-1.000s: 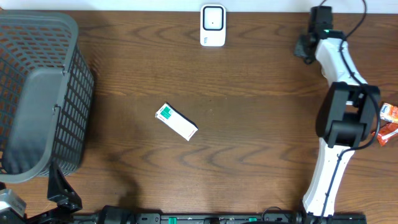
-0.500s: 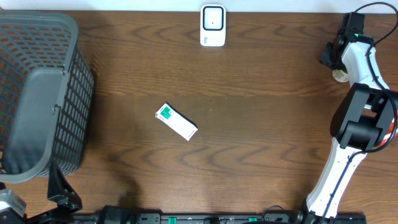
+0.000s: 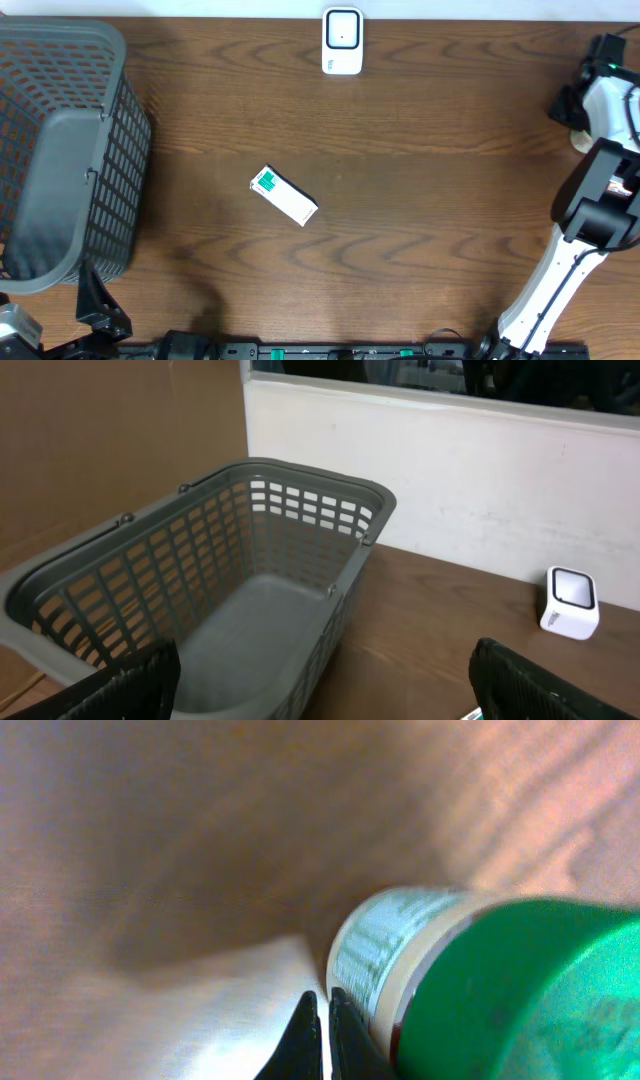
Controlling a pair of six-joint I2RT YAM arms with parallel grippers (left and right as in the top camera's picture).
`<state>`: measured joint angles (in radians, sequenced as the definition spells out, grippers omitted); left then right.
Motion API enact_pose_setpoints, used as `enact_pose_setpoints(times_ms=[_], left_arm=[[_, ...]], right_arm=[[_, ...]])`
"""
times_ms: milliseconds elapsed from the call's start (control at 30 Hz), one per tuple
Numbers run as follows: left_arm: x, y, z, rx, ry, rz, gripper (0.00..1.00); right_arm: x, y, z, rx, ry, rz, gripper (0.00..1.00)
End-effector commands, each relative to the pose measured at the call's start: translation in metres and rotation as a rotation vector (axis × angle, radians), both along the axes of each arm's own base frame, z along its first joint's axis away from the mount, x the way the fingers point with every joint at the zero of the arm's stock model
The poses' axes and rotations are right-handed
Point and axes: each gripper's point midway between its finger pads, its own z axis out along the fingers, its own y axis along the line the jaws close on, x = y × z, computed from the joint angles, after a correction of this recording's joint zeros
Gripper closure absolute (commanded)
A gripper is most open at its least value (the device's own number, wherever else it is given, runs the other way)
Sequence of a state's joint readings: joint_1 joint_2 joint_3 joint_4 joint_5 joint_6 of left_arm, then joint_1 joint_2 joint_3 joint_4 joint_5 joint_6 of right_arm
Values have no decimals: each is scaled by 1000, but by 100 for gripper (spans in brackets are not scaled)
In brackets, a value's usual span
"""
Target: Scan the item barcode
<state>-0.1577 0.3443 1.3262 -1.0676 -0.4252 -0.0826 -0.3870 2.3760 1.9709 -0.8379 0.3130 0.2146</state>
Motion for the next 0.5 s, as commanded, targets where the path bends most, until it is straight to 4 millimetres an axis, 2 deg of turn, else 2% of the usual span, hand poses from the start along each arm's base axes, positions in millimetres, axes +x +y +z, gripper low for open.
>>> enact_pose_setpoints(times_ms=[0, 167, 233, 333, 367, 433, 467], left_arm=[[0, 1, 0, -7, -4, 11, 7], [0, 1, 0, -7, -4, 11, 8], [0, 1, 0, -7, -4, 11, 8], [0, 1, 0, -7, -4, 11, 8], [0, 1, 0, -7, -4, 11, 7], [0, 1, 0, -7, -4, 11, 7], [0, 1, 0, -7, -4, 11, 7]], right_arm=[[-17, -15, 1, -19, 53, -25, 99], [-26, -20, 5, -21, 71, -40, 99], [-20, -12, 15, -9, 46, -22, 93], [0, 15, 40, 32, -25, 62, 60], [7, 28, 50, 50, -53, 99, 43], [18, 54, 68, 87, -102, 157, 22], [23, 76, 79, 124, -127, 201, 5]])
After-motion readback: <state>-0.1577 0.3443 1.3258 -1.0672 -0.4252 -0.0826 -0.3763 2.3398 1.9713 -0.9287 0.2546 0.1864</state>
